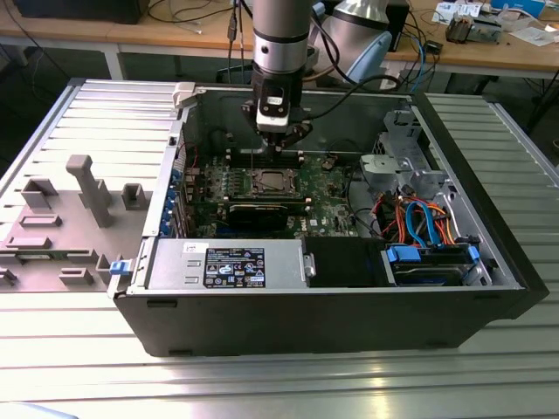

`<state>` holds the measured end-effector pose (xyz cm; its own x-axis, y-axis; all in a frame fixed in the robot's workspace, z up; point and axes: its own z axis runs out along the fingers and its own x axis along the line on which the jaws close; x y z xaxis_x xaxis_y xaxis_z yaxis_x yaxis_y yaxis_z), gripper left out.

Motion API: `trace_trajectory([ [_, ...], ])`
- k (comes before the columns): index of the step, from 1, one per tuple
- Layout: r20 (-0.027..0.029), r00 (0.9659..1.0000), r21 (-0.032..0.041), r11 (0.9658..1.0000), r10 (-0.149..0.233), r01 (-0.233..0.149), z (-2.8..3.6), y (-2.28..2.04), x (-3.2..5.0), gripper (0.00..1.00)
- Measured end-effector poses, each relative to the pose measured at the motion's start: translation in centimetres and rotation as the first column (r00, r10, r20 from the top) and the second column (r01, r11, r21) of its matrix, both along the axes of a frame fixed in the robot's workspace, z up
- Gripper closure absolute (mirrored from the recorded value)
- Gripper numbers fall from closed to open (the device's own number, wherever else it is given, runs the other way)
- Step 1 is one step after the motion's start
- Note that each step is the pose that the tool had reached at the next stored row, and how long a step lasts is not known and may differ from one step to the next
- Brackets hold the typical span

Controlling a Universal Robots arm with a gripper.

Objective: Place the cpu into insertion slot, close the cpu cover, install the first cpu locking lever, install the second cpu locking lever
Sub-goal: 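Install the first cpu locking lever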

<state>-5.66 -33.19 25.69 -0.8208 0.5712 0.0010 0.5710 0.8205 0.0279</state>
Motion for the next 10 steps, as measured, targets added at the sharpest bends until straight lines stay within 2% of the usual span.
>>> trace_trajectory([
  [3, 0.0000, 0.9986, 0.0000, 0.9986, 0.053, -0.053, 0.00, 0.00, -0.05, 0.89],
  [4, 0.0000, 0.9967, 0.0000, 0.9967, 0.081, -0.081, -0.01, 0.00, -0.06, 0.89],
  [6, -0.0001, 0.9942, -0.0001, 0.9942, 0.108, -0.108, -0.02, 0.00, -0.07, 0.89],
  [10, 0.0000, 0.9829, 0.0000, 0.9829, 0.184, -0.184, -0.08, 0.00, -0.06, 0.89],
])
